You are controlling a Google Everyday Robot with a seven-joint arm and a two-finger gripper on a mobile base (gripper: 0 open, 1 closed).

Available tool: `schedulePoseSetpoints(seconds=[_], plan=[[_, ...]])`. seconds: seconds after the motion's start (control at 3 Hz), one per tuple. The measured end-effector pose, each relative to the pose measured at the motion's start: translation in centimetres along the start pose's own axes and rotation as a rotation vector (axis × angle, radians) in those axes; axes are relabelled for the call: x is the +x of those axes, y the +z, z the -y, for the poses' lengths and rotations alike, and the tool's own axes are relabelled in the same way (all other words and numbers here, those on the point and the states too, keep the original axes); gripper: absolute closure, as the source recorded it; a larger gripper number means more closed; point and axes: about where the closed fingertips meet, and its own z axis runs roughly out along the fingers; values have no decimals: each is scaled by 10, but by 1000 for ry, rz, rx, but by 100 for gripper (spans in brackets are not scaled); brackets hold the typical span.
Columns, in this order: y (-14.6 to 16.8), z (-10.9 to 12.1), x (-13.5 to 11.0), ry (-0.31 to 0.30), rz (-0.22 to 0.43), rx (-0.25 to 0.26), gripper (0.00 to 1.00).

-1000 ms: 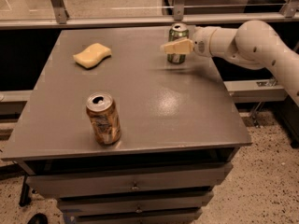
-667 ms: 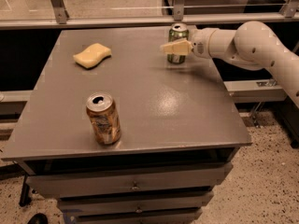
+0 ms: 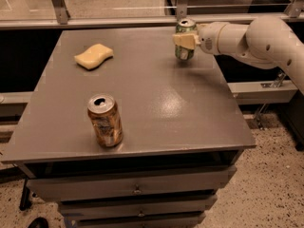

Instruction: Move green can near orange can

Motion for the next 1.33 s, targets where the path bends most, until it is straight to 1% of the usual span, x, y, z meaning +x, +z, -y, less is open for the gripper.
schedulePoseSetpoints(seconds=[0.33, 0.67, 1.0, 1.33], plan=[[-20, -10, -15, -7, 0, 1, 85], [-17, -11, -15, -8, 0, -3, 100], [-17, -11, -15, -8, 0, -3, 100], [-17, -19, -23, 3, 45, -46, 100]])
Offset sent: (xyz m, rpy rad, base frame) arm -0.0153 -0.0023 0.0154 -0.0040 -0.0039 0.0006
